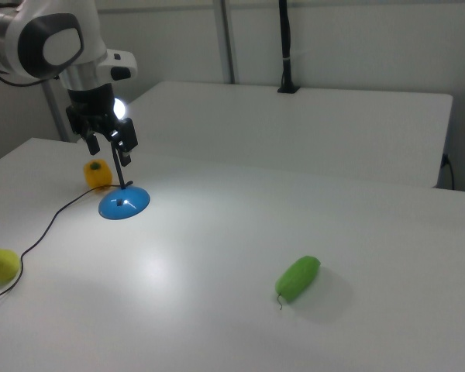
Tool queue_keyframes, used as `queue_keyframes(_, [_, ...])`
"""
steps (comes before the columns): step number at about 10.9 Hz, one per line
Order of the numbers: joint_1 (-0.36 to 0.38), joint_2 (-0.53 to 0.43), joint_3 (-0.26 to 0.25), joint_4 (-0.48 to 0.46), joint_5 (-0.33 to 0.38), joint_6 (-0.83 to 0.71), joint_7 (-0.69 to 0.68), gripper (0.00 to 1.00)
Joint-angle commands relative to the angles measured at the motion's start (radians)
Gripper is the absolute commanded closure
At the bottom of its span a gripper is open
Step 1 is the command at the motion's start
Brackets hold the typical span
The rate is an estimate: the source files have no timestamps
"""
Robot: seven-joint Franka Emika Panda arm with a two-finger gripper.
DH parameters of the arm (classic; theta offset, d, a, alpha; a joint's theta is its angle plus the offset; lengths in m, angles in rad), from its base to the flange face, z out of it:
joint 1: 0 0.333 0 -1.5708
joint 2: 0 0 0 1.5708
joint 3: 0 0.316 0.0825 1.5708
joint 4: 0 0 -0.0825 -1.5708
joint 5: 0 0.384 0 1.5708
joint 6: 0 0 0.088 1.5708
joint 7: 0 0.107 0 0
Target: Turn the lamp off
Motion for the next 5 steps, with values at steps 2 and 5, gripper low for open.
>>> queue_keyframes(2, [0.014, -0.002, -0.008, -0.027, -0.017, 0.091, 0.013, 1.00])
queue_keyframes(5, [0.015, -0.002, -0.008, -0.028, -0.015, 0.092, 0.002, 1.00])
